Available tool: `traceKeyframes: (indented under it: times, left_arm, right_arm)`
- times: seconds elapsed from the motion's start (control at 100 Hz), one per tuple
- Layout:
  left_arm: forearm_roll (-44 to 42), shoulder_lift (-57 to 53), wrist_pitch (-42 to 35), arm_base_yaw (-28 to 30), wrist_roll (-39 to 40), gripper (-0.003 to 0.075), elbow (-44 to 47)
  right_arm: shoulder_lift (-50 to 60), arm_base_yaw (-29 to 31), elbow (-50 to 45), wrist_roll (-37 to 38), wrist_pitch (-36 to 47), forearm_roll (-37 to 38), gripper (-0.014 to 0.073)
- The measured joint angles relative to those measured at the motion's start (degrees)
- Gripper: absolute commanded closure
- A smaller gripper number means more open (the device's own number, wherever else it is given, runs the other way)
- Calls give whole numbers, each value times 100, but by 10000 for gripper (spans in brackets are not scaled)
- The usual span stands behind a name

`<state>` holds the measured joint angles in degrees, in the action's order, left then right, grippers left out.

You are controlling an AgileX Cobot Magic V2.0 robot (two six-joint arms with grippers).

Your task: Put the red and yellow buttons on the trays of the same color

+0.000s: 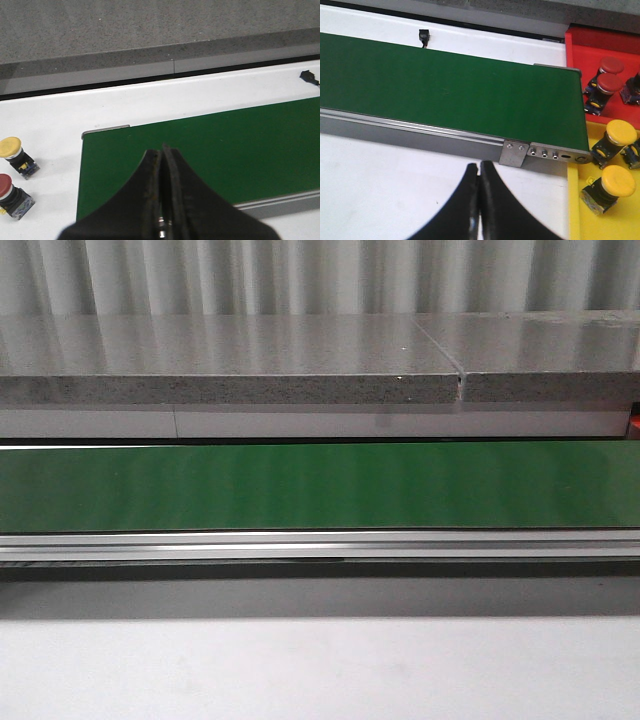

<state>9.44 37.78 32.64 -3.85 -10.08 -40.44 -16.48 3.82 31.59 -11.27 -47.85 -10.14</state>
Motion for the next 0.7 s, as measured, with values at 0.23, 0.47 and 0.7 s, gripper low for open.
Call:
traceKeyframes:
  times: [0.23, 0.47, 0.7]
  left_arm:
    - [-12, 1409, 334, 614, 111, 695, -910]
    - [84, 2412, 478, 1290, 148, 323, -1535]
    - [253, 3326, 1159, 2071, 148, 205, -2219]
  right_arm:
    - [0, 0, 0, 0, 0, 0, 659]
    - [0, 0, 0, 0, 0, 0, 659]
    - [0, 0, 0, 0, 0, -9, 659]
